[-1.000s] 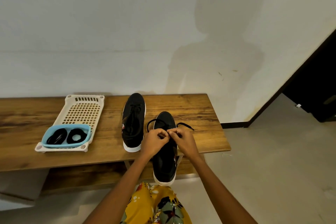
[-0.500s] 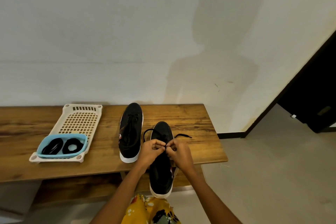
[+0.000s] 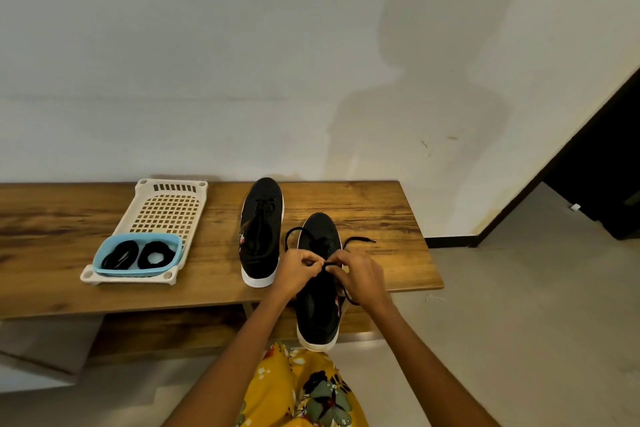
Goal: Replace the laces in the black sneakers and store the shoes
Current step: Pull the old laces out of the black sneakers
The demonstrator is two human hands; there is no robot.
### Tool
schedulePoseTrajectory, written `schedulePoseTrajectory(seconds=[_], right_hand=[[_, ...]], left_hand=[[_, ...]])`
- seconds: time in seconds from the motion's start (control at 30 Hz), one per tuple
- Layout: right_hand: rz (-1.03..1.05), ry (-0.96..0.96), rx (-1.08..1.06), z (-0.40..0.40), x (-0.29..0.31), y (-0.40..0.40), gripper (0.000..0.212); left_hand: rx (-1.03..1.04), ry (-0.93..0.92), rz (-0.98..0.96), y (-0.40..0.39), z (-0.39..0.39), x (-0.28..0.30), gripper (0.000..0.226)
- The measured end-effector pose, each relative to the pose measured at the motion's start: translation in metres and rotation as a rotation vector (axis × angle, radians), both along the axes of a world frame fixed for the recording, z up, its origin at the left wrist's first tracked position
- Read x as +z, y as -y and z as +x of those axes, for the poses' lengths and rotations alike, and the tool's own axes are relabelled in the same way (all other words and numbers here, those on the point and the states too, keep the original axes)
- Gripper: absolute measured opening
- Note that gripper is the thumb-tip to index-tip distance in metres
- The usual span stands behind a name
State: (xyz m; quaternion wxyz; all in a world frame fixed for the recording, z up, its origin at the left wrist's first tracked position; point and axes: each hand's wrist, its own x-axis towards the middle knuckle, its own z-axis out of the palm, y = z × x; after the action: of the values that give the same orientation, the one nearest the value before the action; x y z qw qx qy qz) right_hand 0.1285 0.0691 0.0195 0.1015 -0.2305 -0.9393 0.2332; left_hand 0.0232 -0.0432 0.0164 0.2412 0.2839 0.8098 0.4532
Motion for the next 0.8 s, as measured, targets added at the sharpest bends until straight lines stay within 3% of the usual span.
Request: schedulePoseTrajectory(seconds=[0.1, 0.23, 0.3, 0.5, 0.57, 0.63, 0.8], right_hand=[[-0.396, -0.127, -0.168, -0.008, -0.002, 0.009, 0.007], [-1.335, -0.29, -0.583, -0.014, 0.007, 0.031, 0.024], [-1.554, -0.334, -0.631, -0.01, 0.009, 0.027, 0.029], [-1.292, -0.181, -0.416, -0.017, 0.015, 0.013, 0.041], [-1.343, -0.335, -0.463, -0.022, 0.029, -0.002, 0.052], [-1.458, -0.557, -0.545, -0.023, 0.045, -0.026, 0.041], [-1.538, -0.838, -0.573, -0.011, 0.075, -0.069, 0.031]], left_hand=[[0.077, 0.127, 0.045, -0.001, 0.001, -0.002, 0.012], [0.236, 0.352, 0.082, -0.005, 0.004, -0.007, 0.017], [0.258, 0.442, 0.092, -0.004, 0.006, -0.004, 0.017], [0.041, 0.406, -0.09, -0.013, 0.003, 0.004, 0.018], [0.102, 0.474, -0.085, -0.016, -0.004, 0.005, 0.02], [0.19, 0.632, -0.014, -0.016, -0.011, 0.015, 0.029], [0.553, 0.713, 0.423, -0.008, -0.029, 0.056, 0.025]])
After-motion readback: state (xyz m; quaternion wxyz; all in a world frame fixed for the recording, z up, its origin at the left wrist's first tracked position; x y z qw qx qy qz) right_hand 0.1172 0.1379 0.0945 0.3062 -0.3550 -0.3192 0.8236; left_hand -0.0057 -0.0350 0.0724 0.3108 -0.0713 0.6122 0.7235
